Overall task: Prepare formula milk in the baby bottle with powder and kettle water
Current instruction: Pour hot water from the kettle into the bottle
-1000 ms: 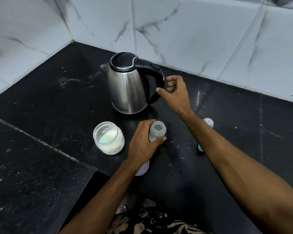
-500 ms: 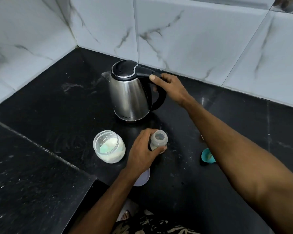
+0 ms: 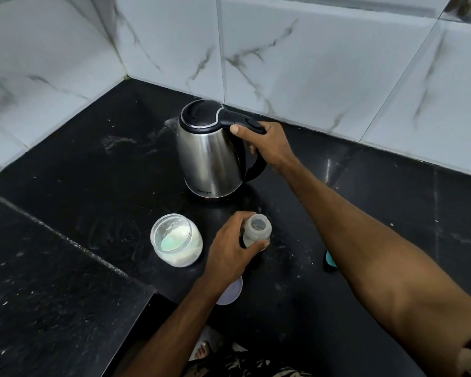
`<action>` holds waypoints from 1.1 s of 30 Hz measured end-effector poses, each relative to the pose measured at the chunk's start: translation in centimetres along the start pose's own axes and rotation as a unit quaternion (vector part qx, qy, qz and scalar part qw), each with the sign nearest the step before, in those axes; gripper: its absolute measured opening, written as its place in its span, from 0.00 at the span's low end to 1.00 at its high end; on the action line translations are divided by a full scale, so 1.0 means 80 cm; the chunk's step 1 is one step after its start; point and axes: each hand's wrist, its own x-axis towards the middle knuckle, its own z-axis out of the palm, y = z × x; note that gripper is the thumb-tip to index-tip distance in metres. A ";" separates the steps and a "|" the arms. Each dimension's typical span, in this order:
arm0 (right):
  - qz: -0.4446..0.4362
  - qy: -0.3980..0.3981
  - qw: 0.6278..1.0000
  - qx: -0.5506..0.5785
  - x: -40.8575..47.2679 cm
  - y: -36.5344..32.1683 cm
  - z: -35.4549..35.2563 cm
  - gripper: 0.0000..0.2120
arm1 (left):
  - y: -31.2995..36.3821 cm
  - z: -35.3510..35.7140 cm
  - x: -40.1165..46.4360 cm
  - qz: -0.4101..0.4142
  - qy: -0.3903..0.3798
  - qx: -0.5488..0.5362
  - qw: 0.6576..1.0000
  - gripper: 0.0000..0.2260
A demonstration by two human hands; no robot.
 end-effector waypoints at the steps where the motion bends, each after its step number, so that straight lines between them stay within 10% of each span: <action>1: 0.003 0.007 1.000 0.010 0.000 -0.001 0.001 0.19 | 0.000 0.000 0.000 -0.002 -0.003 -0.002 1.000 0.22; 33: -0.080 0.148 0.984 -0.067 -0.136 -0.088 -0.164 0.31 | -0.007 -0.006 0.000 0.019 0.002 -0.011 1.000 0.24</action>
